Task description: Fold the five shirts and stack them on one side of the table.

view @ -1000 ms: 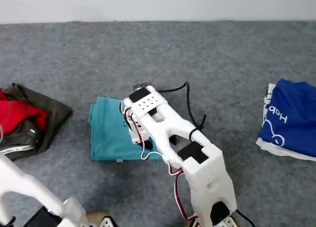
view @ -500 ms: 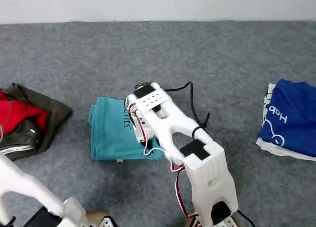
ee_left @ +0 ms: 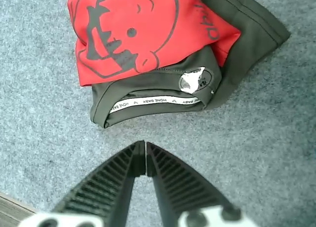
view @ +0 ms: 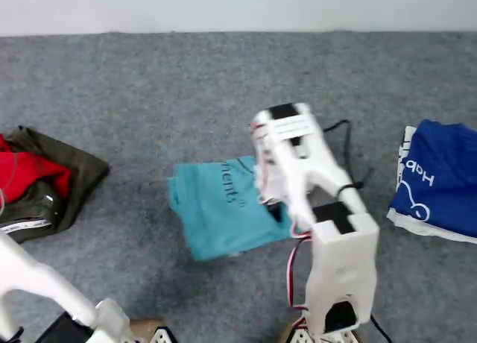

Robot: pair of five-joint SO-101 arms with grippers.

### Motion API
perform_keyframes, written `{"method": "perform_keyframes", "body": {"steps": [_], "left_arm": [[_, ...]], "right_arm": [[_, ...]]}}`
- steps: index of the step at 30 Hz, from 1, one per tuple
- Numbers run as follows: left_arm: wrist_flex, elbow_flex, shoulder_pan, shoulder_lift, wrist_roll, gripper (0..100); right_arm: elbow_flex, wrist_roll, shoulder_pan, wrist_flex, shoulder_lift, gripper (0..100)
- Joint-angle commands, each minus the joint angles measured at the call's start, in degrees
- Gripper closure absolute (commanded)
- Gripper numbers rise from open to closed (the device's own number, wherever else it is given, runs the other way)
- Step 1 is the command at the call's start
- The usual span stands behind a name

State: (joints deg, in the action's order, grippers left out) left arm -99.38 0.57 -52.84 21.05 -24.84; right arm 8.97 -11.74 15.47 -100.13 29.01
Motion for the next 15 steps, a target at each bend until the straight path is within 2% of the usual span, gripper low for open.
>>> {"method": "perform_keyframes", "body": {"steps": [1,4,6,10,15], "left_arm": [[-0.2,-0.3,-0.2,2.5,0.2,98],[-0.2,-0.3,-0.1,2.5,0.2,98],[-0.2,-0.3,-0.1,2.5,0.1,98],[-0.2,-0.3,-0.1,2.5,0.1,98],[-0.2,1.3,-0.1,2.5,0.1,98]], "right_arm": [[0.7,-20.0,-7.2,-2.2,-3.8,99.0],[0.8,-40.6,-11.0,1.2,-4.4,99.0],[3.1,-51.3,-13.2,4.4,-4.4,99.0],[11.8,-59.9,-14.6,11.6,-3.9,99.1],[16.9,-70.2,-12.4,18.9,-3.9,99.1]]}}
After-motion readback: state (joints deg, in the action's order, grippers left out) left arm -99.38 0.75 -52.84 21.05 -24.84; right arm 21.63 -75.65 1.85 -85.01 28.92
